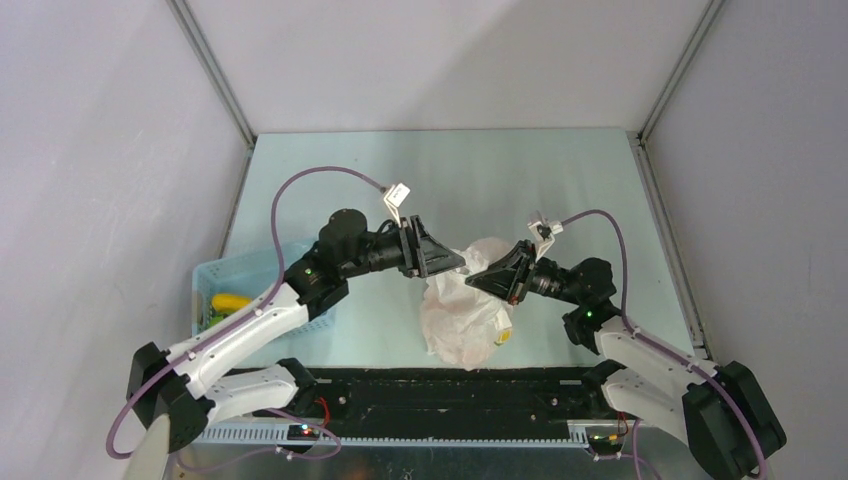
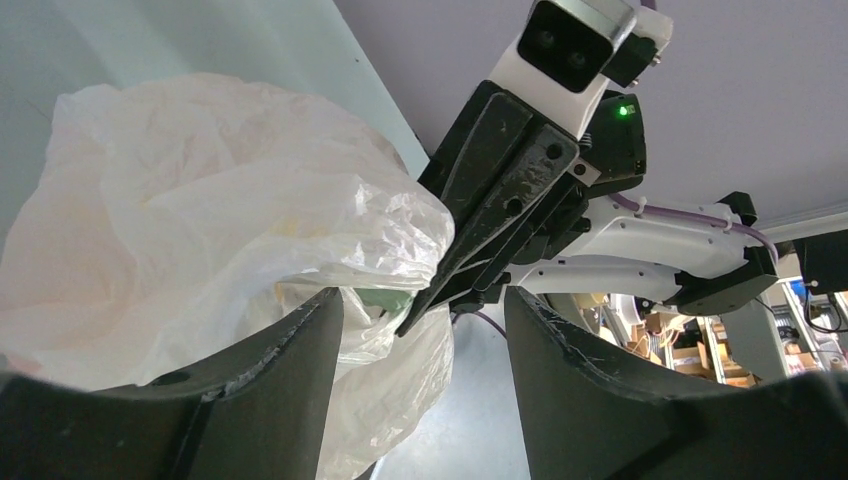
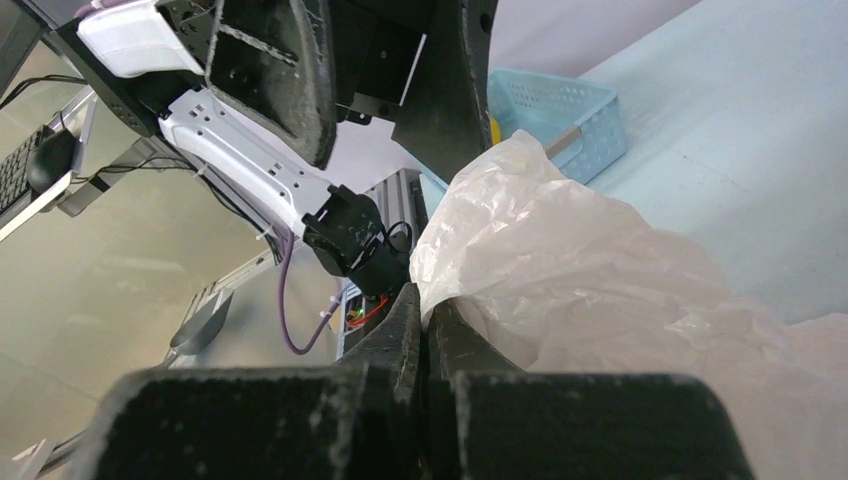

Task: Place the fake fruits into the plastic bag and tie a complex knot
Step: Tie the plastic bag at the center of the board.

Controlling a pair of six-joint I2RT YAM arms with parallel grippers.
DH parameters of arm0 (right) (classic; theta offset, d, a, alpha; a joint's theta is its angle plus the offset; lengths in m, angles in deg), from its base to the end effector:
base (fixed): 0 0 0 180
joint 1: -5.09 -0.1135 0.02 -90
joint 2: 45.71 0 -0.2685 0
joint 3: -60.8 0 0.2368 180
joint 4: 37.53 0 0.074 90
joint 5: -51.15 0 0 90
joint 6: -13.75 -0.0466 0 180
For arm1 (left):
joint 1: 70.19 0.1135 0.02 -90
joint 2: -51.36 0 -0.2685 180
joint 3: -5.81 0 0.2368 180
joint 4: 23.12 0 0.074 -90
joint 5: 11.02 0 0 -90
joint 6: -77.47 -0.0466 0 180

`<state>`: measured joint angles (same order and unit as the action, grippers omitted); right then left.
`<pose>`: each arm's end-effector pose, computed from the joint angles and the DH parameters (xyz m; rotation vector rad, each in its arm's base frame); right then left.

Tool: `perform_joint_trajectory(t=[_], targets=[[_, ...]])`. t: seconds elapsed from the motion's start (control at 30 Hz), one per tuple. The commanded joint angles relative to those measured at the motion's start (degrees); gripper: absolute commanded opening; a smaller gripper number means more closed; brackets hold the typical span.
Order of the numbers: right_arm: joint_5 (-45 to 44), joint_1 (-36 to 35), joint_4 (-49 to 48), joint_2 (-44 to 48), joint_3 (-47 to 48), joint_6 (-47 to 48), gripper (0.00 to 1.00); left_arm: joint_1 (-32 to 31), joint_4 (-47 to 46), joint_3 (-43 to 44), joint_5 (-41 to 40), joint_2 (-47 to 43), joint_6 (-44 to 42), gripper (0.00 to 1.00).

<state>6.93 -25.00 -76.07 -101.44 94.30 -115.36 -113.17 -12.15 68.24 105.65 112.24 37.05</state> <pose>0.1478 0.1243 0.2757 -0.6527 1.4068 1.4935 0.1614 -0.1790 0.3355 0.2808 1.9821 -1.5240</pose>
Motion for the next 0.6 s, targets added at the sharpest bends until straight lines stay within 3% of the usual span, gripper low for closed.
perform_joint_trajectory(t=[0.0,0.57], targets=[[1.86,0.31,-6.25,-0.24,0.21,-1.01,0.0,0.18,-1.28,0.05,-0.34,0.62,-0.08,0.66],[4.45,0.49,-8.73,-1.35,0.73,-2.28,0.0,0.12,1.06,0.4,-0.87,4.2,-2.65,0.68]])
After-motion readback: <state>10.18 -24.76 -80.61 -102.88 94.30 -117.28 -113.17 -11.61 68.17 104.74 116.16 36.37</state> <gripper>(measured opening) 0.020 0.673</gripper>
